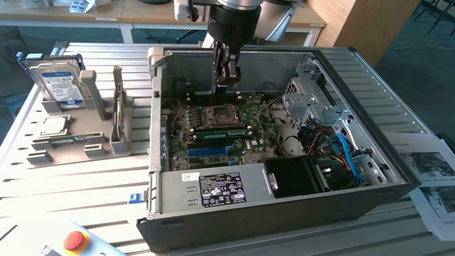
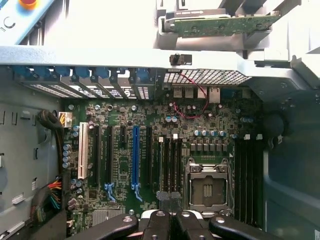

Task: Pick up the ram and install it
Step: 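Press down the ram until it locks into place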

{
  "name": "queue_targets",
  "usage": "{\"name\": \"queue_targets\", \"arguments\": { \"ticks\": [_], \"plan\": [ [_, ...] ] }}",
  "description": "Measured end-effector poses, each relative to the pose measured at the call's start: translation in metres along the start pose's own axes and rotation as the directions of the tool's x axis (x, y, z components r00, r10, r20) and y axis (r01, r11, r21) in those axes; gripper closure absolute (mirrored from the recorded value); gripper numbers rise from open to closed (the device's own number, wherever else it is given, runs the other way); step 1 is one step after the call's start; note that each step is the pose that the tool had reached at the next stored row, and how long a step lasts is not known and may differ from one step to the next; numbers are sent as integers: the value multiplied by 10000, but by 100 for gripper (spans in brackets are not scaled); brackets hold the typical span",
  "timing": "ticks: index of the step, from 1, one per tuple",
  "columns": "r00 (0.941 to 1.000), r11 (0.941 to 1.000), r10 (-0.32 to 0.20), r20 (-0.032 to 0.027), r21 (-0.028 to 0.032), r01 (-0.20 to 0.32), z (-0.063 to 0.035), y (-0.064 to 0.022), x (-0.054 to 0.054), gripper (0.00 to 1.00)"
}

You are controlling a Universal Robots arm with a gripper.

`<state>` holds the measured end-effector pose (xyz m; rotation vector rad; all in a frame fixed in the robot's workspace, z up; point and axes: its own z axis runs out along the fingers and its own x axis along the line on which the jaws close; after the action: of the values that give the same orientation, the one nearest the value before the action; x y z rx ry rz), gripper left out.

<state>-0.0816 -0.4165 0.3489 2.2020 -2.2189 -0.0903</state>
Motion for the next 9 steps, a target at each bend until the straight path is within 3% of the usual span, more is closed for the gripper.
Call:
{"name": "queue_targets", "arguments": {
  "ticks": [9],
  "plan": [
    [10000, 10000, 0, -2, -1, 0, -1, 0, 0, 90]
  ]
}}
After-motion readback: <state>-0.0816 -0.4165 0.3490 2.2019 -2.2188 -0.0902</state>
